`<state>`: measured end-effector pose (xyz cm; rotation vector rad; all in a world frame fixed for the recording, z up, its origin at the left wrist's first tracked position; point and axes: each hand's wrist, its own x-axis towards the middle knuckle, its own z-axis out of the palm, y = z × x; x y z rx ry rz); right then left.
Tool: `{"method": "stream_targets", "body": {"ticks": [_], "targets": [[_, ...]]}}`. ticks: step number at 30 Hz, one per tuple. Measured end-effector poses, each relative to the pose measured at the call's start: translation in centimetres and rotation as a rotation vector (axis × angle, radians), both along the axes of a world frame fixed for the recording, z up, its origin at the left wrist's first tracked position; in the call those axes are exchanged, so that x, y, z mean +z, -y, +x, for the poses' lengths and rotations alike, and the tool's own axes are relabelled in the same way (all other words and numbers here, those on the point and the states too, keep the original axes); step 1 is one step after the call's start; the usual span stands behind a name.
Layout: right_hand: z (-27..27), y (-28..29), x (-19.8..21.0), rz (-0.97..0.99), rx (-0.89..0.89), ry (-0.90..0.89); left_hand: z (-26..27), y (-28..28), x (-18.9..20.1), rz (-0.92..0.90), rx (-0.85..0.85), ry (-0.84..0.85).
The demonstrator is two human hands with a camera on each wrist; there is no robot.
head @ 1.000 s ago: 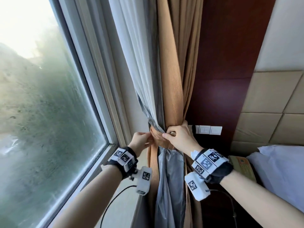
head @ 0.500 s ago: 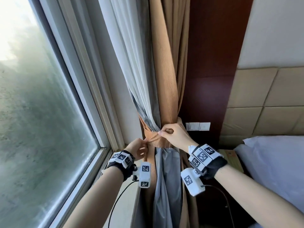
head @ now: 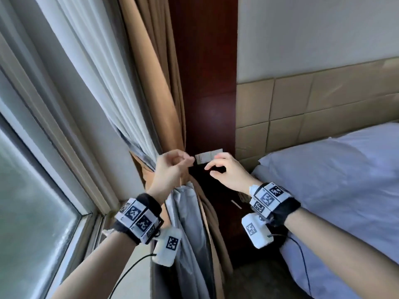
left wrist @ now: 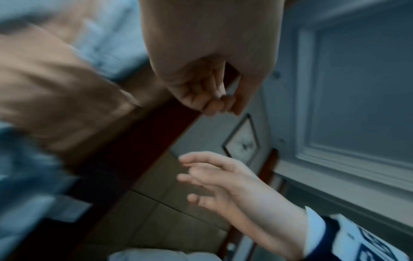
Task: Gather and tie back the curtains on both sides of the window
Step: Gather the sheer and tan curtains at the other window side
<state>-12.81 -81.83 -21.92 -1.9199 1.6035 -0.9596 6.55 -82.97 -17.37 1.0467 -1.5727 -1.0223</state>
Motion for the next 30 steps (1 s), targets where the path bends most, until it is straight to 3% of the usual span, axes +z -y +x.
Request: {"method": "stream_targets", "body": {"ticks": [2,6,11,16,20,25,30], "targets": [[-3.3,-1.9,0.2,0.011,-0.093,-0.039,-5.7,-0.9,1.1,-0.059,-0.275,0.128],[-10.3,-8.2,1.4,-0.019,-0.319,-0.007,-17.9,-2.1,0.5,-0.154,-0.533,0.311],[-20.0,-22.6,2.4,0.070,-0.687,0.101,-33.0,-12.1,0.1,-0.151,-0.906,0.346],[-26.0,-42.3,1.9,0.160,-1.083,0.154,-43.8,-30.5,-1.0,-0.190,-1.257,0.356],[-25.7,-60.9,0.0,0.267,-1.375,0.187,-47.0,-50.2,-4.1,-0.267,-1.520,0.395],[-21.3,-83.9,-3.1,0.499,-1.716,0.129,-46.1,-75.2,-7.9,-0.416,-1.817,0.467],[-13.3,-105.4,-3.5,0.622,-2.044,0.141,-42.2,-98.4,-8.2,-0.744,-2.156,0.427]]}}
